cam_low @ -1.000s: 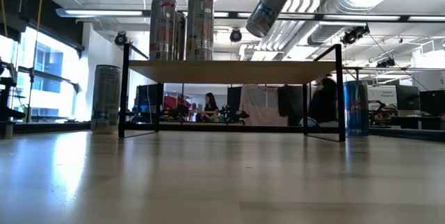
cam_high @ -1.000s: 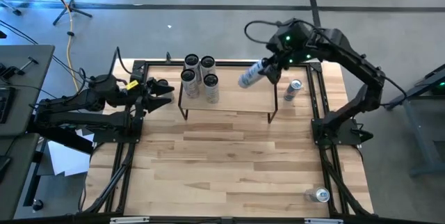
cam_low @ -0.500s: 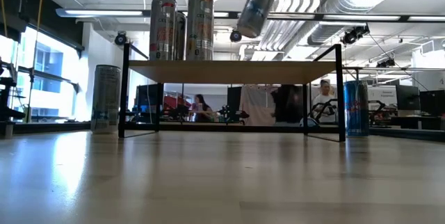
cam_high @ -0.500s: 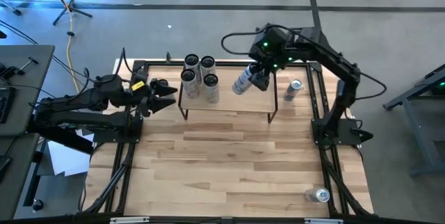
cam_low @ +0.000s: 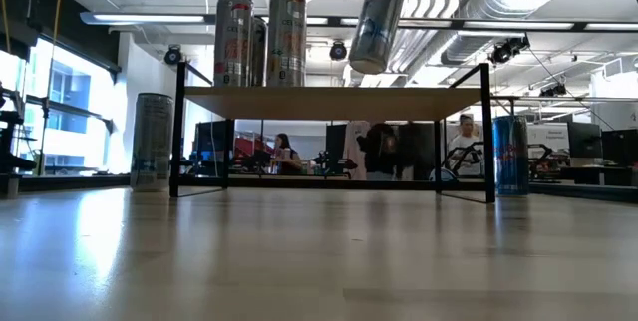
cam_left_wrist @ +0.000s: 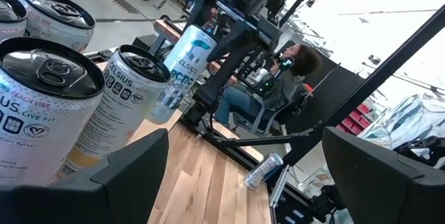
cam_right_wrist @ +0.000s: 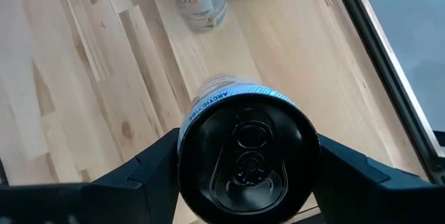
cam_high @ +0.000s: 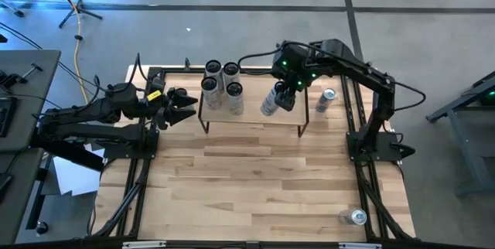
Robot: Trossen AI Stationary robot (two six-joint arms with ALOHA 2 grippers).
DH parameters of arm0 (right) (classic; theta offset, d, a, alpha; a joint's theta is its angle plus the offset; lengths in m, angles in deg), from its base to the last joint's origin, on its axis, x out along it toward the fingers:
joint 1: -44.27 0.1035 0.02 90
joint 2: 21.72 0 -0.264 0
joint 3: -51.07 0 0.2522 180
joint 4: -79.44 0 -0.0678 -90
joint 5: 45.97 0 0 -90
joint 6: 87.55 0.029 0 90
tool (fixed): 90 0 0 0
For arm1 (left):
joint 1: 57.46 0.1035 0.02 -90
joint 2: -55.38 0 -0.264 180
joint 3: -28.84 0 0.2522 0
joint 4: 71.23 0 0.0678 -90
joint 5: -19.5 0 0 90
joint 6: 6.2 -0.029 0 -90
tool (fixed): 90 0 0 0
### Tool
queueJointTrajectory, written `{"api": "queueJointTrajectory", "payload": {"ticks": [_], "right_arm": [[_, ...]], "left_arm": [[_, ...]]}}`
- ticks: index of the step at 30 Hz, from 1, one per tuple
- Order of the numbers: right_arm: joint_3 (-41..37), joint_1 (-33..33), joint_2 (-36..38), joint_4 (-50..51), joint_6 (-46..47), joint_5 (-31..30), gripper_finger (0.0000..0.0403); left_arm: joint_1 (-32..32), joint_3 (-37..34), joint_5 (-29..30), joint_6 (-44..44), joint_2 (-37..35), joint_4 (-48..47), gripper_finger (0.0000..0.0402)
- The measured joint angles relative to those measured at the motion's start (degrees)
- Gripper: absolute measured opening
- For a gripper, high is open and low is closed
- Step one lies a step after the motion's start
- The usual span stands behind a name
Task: Place canned beverage on shelf
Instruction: Put the right white blue soda can on the shelf
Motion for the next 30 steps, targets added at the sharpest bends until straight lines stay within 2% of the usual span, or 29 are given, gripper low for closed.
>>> {"api": "queueJointTrajectory", "payload": {"ticks": [3, 7, 24, 30], "right_arm": [[0.0, 0.0, 0.0, 0.0, 0.9, -0.3, 0.0245], [0.0, -0.3, 0.0, 0.0, 1.3, -3.8, 0.0245], [-0.1, -1.0, 2.6, 0.1, 2.9, -3.8, 0.0252], [-0.1, -1.3, 1.4, 0.1, 3.6, -3.0, 0.0253]], "left_arm": [[0.0, 0.0, 0.0, 0.0, 0.0, 0.0, 0.0351], [0.0, 0.0, -0.3, 0.4, 0.0, 0.0, 0.0351], [0.0, 0.0, -1.8, 1.6, 0.0, 0.0, 0.0351], [0.0, 0.0, -1.8, 1.6, 0.0, 0.0, 0.0351]]}}
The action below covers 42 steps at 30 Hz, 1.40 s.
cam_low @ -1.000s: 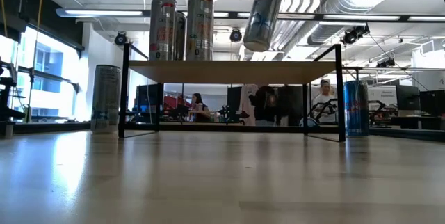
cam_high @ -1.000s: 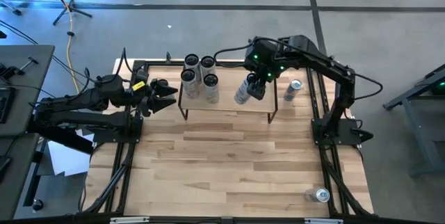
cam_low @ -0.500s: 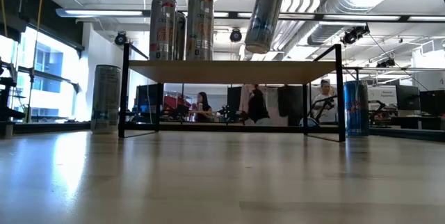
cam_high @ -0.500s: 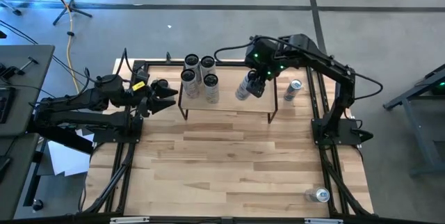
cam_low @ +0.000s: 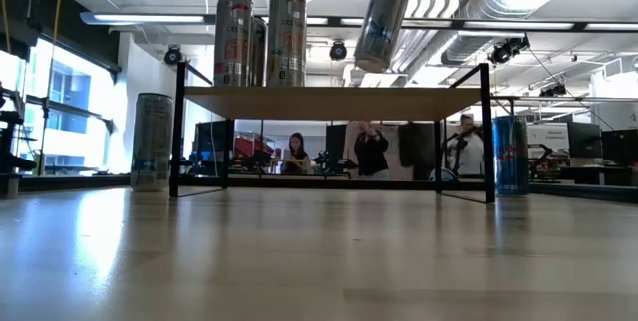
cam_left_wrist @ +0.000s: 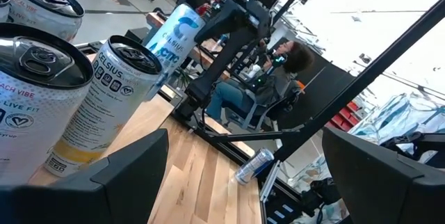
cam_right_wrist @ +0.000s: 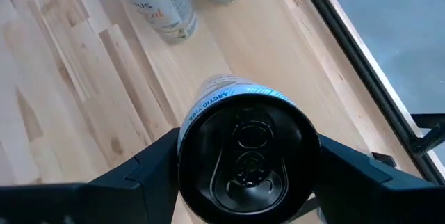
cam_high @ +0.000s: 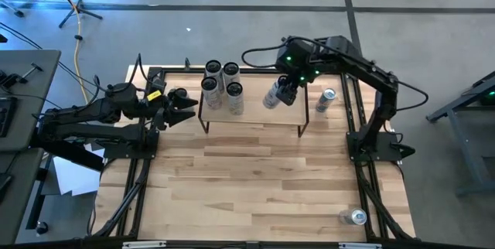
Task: Place canned beverage on shelf
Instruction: Put the right white blue soda can on the shelf
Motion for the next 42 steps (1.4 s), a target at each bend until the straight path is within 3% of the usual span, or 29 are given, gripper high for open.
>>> {"api": "queueJointTrajectory", "payload": {"ticks": [16, 42], "right_arm": [[0.0, 0.0, -4.6, -0.1, 3.6, 4.5, 0.0254], [0.0, 0.1, -5.8, -0.2, 0.5, 4.7, 0.0282]], "left_arm": [[0.0, 0.0, 0.0, -0.1, 0.0, 0.0, 0.0351], [0.0, 0.0, 0.0, -0.1, 0.0, 0.0, 0.0351]]}}
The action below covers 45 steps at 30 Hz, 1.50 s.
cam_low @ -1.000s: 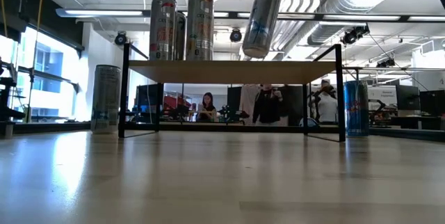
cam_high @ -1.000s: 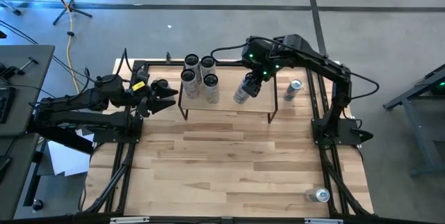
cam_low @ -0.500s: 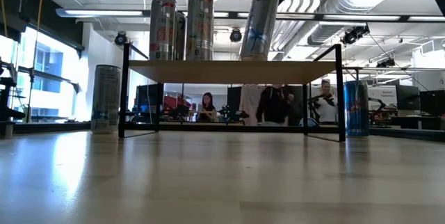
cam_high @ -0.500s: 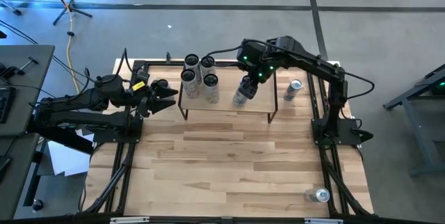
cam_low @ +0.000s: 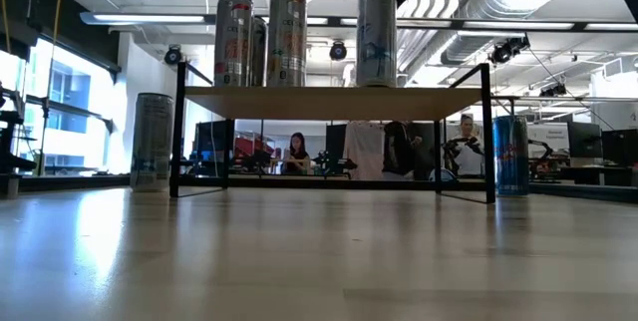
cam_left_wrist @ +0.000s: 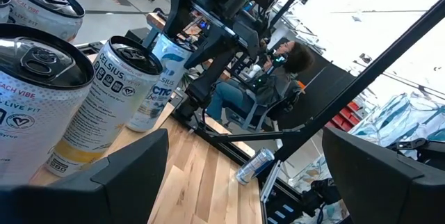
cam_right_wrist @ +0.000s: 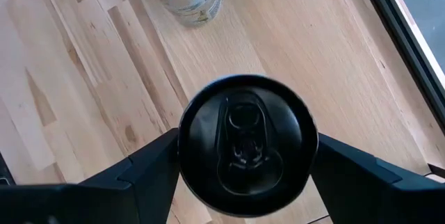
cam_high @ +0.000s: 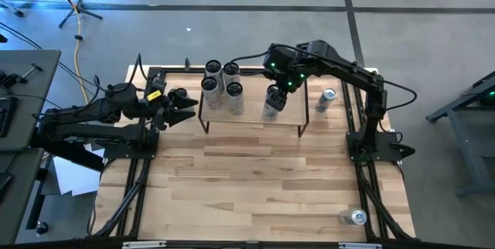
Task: Place canned beverage on shelf
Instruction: Put the right white blue soda can on the shelf
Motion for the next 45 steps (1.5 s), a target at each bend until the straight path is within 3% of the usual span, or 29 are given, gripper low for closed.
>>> {"api": "queueJointTrajectory", "payload": {"ticks": [45], "right_arm": [[0.3, 0.0, 3.4, 0.1, -1.2, 0.2, 0.0283]], "left_arm": [[0.0, 0.0, 0.3, 0.0, 0.0, 0.0, 0.0351]]}}
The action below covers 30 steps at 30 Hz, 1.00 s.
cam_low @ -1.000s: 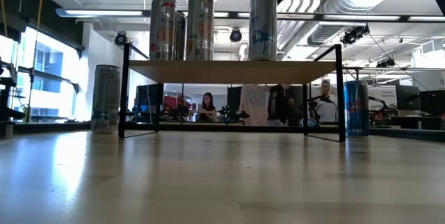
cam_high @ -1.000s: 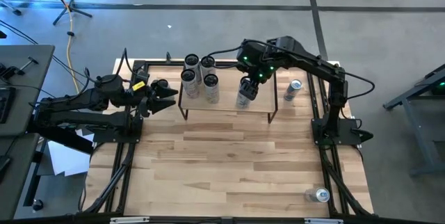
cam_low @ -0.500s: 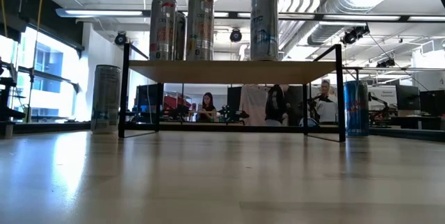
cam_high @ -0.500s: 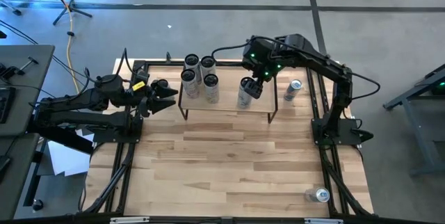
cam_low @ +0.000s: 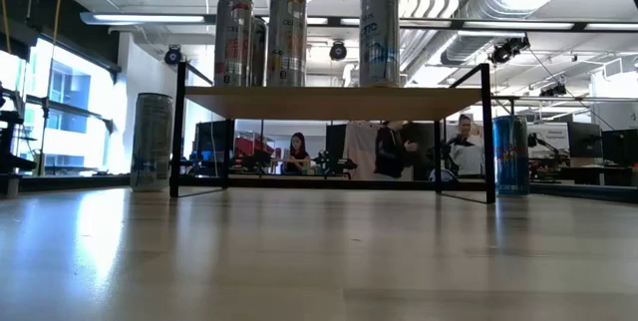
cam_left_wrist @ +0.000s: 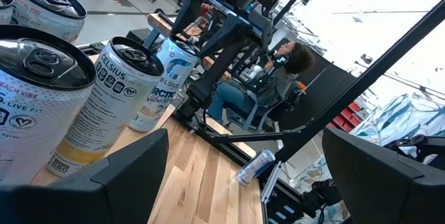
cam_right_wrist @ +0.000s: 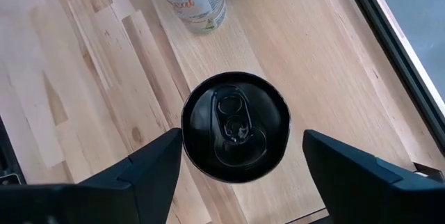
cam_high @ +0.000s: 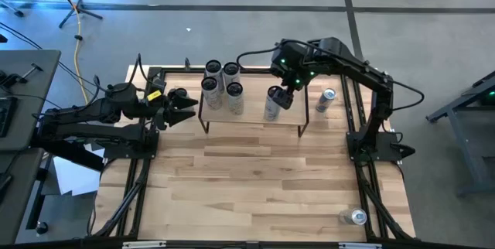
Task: Place canned beverage on shelf
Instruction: Put the right white blue soda can on the shelf
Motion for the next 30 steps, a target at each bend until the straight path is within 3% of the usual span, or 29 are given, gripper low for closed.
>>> {"api": "queueJointTrajectory", "payload": {"ticks": [10, 20, 30], "right_arm": [[-0.1, -0.1, 3.2, 0.1, -0.4, -0.5, 0.0283], [-0.1, -0.4, 5.2, -0.2, 1.1, -6.0, 0.0283], [-0.1, 1.7, 8.4, -1.6, 2.8, -6.0, 0.0283]], "left_arm": [[0.0, 0.0, 0.0, 0.0, 0.0, 0.0, 0.0351], [0.0, 0.0, 0.2, 0.0, 0.6, 0.0, 0.0351], [0.0, 0.0, 0.2, 0.0, 0.5, 0.0, 0.0351]]}}
